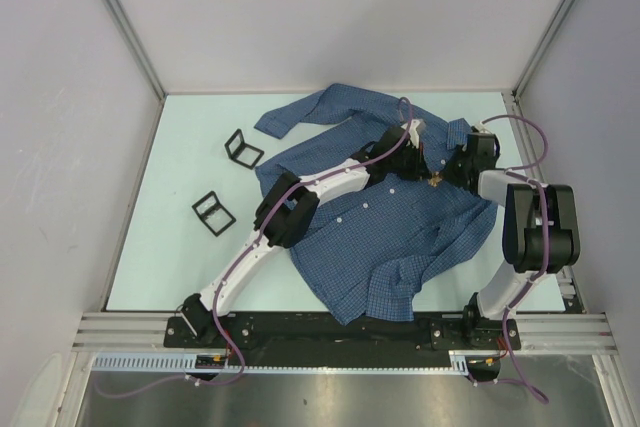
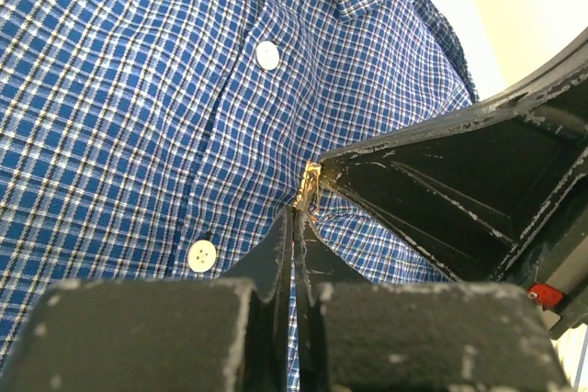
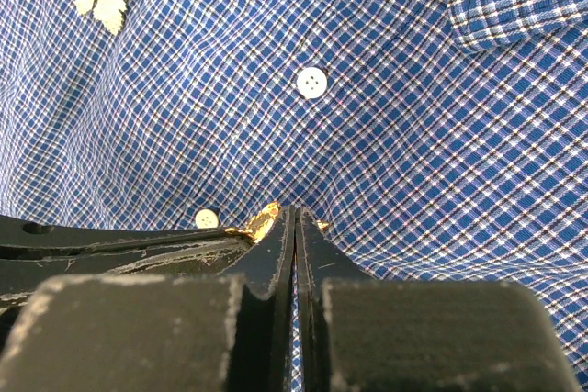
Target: Remove the brooch from the garment
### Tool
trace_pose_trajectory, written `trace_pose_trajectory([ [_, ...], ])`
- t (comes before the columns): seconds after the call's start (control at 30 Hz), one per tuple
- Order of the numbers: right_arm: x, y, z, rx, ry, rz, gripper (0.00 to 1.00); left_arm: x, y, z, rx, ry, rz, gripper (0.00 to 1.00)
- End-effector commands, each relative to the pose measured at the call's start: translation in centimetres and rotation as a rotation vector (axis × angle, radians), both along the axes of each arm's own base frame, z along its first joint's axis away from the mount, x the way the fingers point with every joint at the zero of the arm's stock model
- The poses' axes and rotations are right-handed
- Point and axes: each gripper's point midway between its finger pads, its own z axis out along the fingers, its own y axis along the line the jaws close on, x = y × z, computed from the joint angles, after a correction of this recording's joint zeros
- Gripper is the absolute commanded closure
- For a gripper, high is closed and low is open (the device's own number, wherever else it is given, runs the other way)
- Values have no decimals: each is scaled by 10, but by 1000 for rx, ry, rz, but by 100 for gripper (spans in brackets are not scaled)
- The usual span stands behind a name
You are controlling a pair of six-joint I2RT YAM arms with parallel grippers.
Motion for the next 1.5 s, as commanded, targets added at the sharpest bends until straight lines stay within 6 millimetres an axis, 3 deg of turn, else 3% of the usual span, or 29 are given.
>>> trace_pose_trajectory([
  [0.0,14,5,12,-23,-38,12,100,3,-11,35,-50,-31,20,100],
  [0.5,7,43,2,7,12,95,100,-20,-34,67,-120,-128,-89,100],
  [0.8,3,62,1,87,19,171,100,-26,-41,73,-128,-152,-135,100],
  [0.97,2,48,9,51,13,125,100,-23,-36,65,-90,-137,-104,100],
  [1.17,-3,5,34,-15,-58,-48,100,-18,-24,57,-25,-136,-45,100],
  [1.3,-12,-18,48,-11,-101,-127,92,-22,-25,62,-41,-139,-70,100],
  [1.33,-14,-23,52,-4,-111,-140,91,-24,-26,64,-49,-140,-81,98],
  [1.37,-15,-25,52,3,-113,-141,88,-24,-27,67,-62,-146,-88,88],
  [1.47,-17,-29,50,17,-107,-145,84,-31,-28,68,-80,-140,-122,75],
])
